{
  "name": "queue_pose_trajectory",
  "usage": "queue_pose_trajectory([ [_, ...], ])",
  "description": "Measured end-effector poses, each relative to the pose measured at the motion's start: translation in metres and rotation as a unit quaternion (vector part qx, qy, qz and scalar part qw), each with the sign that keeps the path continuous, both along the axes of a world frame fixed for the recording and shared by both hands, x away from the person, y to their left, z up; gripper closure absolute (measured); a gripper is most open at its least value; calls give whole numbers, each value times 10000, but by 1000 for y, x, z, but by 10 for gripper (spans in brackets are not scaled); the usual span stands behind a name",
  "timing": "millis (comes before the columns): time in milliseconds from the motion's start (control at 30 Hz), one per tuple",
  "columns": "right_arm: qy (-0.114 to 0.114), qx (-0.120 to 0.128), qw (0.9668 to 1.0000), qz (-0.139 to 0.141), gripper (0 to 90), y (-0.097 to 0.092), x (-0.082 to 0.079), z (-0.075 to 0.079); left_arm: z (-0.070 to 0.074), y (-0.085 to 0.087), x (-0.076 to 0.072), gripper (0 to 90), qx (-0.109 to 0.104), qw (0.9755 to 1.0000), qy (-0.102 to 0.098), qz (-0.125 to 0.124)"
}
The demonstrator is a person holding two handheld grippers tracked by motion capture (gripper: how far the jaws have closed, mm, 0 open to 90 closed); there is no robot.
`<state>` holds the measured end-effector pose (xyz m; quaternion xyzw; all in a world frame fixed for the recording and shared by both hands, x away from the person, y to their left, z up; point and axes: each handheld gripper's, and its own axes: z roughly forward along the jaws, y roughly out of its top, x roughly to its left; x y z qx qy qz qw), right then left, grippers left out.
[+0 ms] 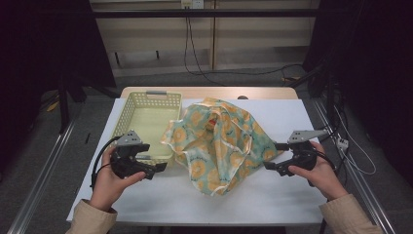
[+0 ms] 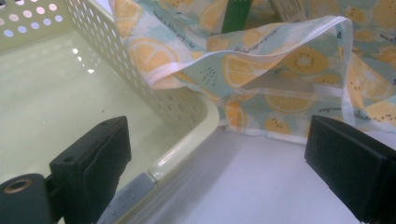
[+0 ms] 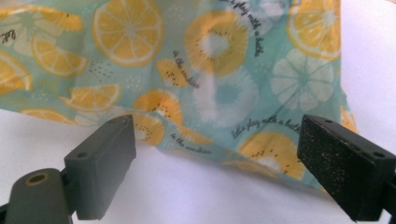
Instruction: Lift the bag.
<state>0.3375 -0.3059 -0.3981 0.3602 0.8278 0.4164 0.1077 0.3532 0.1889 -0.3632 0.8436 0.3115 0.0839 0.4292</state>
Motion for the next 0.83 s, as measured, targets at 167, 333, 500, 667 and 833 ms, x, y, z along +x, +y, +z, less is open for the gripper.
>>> queue_pose_trajectory([
  [167,30,-25,10000,-51,117,2,-7,-9,-5,0,-4,69,84,9999,25,-70],
  [333,70,-37,9999,-82,115,2,-12,-18,-9,4,-8,65,32,10000,36,-16],
  [500,92,52,9999,-44,115,1,-16,-22,-13,8,-11,65,34,10000,62,-30],
  [667,111,62,9999,-13,115,-1,-20,-24,-22,13,-15,65,74,9999,115,-3],
  [833,99,85,9999,-58,115,-4,-22,-25,-29,19,-17,65,52,9998,192,60],
])
